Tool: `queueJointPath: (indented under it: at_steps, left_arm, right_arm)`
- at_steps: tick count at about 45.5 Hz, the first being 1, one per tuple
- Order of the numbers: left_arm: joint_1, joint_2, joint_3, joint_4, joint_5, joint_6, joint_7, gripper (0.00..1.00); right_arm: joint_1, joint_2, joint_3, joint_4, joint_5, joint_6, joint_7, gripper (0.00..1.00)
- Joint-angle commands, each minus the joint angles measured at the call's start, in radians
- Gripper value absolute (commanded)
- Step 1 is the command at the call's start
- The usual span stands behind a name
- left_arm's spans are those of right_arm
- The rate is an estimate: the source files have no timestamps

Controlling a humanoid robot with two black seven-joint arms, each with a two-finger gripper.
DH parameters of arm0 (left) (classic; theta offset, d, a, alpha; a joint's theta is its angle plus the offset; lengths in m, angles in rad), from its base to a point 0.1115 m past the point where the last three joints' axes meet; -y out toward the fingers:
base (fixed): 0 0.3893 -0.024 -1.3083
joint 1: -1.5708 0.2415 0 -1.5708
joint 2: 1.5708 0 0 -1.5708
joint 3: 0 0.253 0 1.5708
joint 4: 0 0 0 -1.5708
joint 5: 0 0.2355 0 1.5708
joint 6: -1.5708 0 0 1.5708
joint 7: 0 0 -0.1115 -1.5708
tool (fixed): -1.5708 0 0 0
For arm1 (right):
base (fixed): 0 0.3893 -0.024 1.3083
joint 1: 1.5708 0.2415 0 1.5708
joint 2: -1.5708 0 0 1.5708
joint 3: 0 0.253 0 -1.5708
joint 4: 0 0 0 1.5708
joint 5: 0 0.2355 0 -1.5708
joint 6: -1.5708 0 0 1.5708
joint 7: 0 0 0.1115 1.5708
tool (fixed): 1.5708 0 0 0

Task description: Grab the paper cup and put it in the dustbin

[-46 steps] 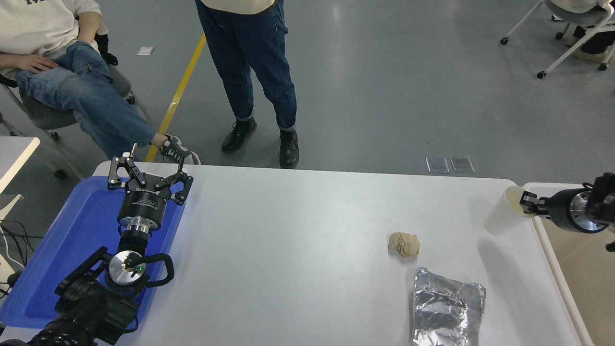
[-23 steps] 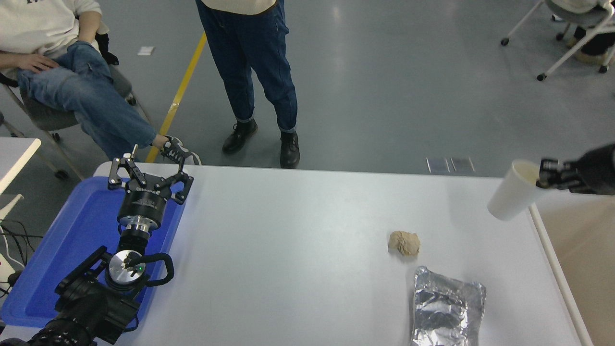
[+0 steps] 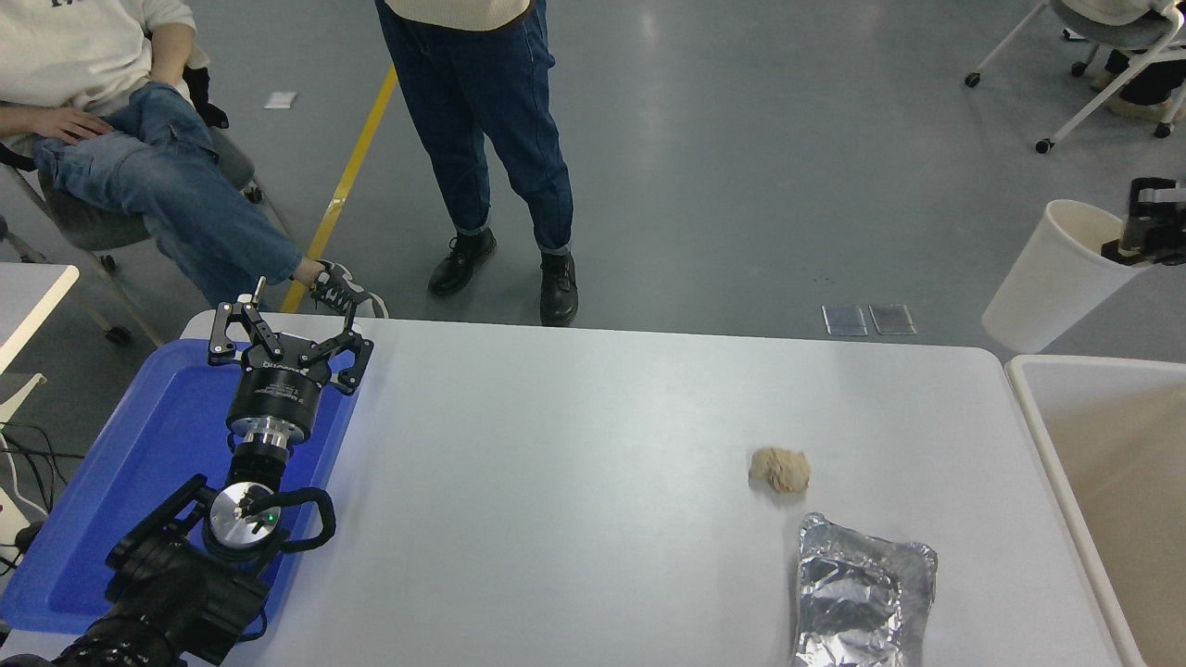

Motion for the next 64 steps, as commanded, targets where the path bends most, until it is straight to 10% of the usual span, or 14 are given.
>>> queueJointPath:
  at_steps: [1,38,64]
  left_arm:
    - [0.000,0.001,0.000,0.000,0.000,0.001,0.000,1.00]
    - [0.000,0.001,0.000,0.000,0.000,0.000,-0.001,1.00]
    - [0.000,0.001,0.000,0.000,0.000,0.001,-0.001,1.00]
  right_arm:
    - [0.077,0.004,-0.046,0.011,0.004,0.014,0.000,0.00]
    - [0.002,-0.290,-0.362,-0.228,-0.071,-0.072,-0.005,0.00]
    - [-0.447,-0.321,-0.120,-0.392,-0.056,-0.209,-0.005,0.00]
